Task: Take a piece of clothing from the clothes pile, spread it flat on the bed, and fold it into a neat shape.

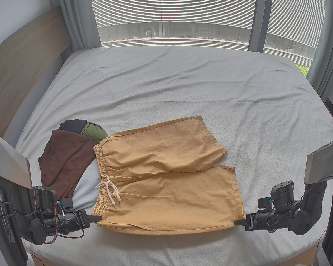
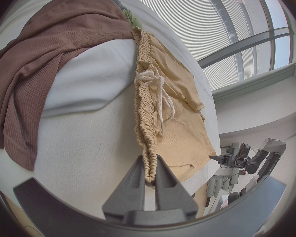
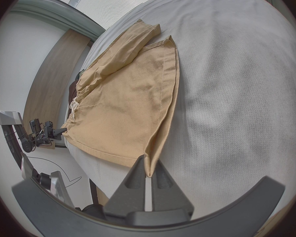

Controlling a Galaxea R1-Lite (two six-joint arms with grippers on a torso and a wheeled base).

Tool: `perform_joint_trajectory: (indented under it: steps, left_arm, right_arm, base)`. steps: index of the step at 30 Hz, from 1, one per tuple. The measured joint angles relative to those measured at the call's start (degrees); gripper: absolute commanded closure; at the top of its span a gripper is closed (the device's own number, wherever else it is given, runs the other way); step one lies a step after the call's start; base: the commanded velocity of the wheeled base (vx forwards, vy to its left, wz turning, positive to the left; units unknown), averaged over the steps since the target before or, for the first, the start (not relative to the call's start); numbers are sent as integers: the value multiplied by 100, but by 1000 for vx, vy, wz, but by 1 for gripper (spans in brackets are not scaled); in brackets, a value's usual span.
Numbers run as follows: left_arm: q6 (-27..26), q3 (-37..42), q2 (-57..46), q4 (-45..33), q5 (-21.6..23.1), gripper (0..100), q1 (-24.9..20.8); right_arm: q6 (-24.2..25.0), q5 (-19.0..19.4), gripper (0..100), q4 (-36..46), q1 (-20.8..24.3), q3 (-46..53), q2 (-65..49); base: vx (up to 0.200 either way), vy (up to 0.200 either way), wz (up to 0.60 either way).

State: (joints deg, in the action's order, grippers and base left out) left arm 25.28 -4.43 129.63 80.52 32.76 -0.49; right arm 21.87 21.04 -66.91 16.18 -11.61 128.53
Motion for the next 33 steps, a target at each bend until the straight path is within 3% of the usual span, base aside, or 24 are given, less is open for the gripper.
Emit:
perform_joint_trajectory:
  steps: [11,17,23,33]
  left_arm:
    - [-219,313,2,2,-5,100,-9]
    - [-372,341,16,146,2,100,-2]
    - [-191,341,16,822,17,100,-2]
    - [37,10,-52,839,-7,100,-17]
  right_arm:
    - [-1,-5,100,-59,38,152,-13]
    - [5,-7,100,-567,35,163,-27]
    - [44,-7,100,-1109,-9,113,-118]
    - [76,-2,100,-1044,-45,-306,-711]
  base:
    - [0,0,0]
    - [0,0,0]
    - [0,0,0]
    - [0,0,0]
